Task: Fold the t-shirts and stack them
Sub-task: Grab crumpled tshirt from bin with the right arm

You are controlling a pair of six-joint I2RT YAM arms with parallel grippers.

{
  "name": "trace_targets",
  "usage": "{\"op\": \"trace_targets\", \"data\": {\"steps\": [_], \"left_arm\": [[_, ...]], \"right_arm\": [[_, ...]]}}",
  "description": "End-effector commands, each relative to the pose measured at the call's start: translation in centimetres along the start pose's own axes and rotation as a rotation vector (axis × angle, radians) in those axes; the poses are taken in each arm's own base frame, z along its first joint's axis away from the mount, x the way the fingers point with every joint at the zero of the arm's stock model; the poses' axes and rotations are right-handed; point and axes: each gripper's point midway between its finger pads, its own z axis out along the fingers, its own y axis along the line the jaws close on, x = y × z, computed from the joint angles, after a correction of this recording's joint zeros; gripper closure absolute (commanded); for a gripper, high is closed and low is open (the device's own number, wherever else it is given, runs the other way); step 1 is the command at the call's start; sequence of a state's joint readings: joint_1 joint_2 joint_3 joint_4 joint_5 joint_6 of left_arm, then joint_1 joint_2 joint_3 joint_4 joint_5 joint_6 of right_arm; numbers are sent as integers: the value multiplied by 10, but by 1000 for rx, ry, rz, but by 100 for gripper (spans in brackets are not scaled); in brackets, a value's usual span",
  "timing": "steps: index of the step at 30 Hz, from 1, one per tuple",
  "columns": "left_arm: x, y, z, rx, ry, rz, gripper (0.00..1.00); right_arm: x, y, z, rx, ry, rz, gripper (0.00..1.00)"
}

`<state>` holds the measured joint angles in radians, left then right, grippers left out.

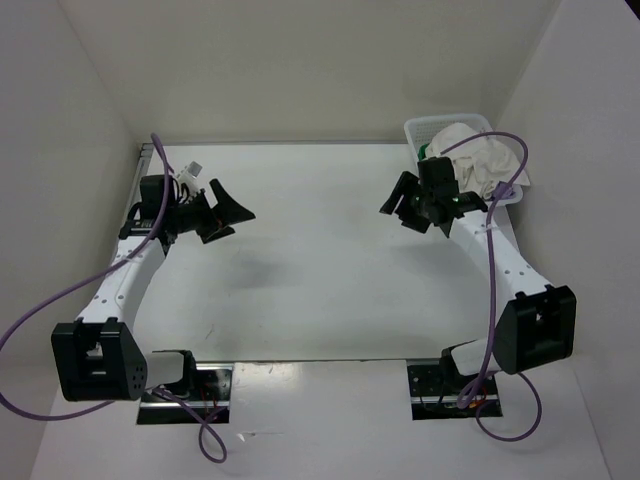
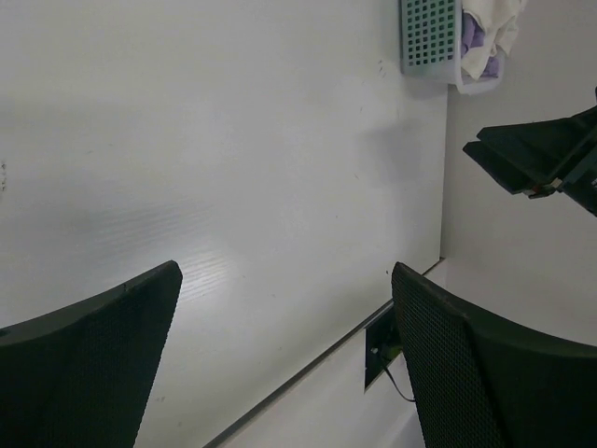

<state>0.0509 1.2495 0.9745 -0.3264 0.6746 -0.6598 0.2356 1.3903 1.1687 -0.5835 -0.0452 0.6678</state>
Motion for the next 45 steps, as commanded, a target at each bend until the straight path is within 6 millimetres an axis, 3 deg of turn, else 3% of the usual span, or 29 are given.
{"op": "trace_targets", "data": {"steps": [1,5,8,9,10,11,12,13,14,15,17,18,20,21,22,23,24,25,29,37,40,44,45], "left_arm": [[-10,-15,-3,49,-8,79,0],[-17,-40,-8,169,-27,157,0],[-5,-54,-3,252,9,165,0],[0,-57,0,263,20,166,0],[5,-61,1,272,35,173,0],[11,-61,7,278,56,174,1],[20,-70,10,299,79,184,10],[26,-71,13,307,92,191,25],[33,-70,16,300,105,189,51],[42,-77,18,317,132,201,59],[50,-74,23,281,146,191,70],[58,-78,23,284,163,212,72],[64,-79,25,279,173,225,72],[71,-78,25,281,187,227,72],[73,-75,25,277,193,221,71],[74,-74,27,277,192,222,69],[80,-75,27,291,207,226,64],[84,-74,29,294,215,229,54],[86,-72,35,291,231,233,43],[88,-63,41,253,245,208,42],[85,-66,40,256,240,205,42],[87,-62,40,247,235,196,42],[87,-62,40,247,235,196,42]], "right_arm": [[-26,16,-4,-29,-86,3,28],[-51,26,-9,-18,-147,5,38],[-66,45,-17,-104,-178,-43,42],[-84,55,-28,-140,-237,-50,52],[-88,58,-31,-149,-248,-51,61],[-102,53,-34,-116,-303,-51,68],[-117,49,-37,-86,-334,-36,74],[-130,36,-36,-26,-364,-28,93],[-145,29,-31,17,-379,-10,100],[-161,1,-28,89,-389,31,100],[-190,-24,-28,149,-438,79,100],[-202,-59,-18,232,-437,124,100],[-224,-94,-18,345,-480,160,91],[-231,-123,-9,409,-477,193,76],[-234,-135,-6,443,-481,205,76],[-241,-143,-5,465,-493,214,60],[-240,-157,10,497,-470,223,51],[-248,-161,13,502,-478,230,40],[-254,-169,38,512,-461,220,37],[-256,-161,74,420,-420,204,38],[-257,-151,69,367,-435,209,41],[-267,-133,33,315,-524,212,41],[-266,-133,31,312,-528,211,41]]}}
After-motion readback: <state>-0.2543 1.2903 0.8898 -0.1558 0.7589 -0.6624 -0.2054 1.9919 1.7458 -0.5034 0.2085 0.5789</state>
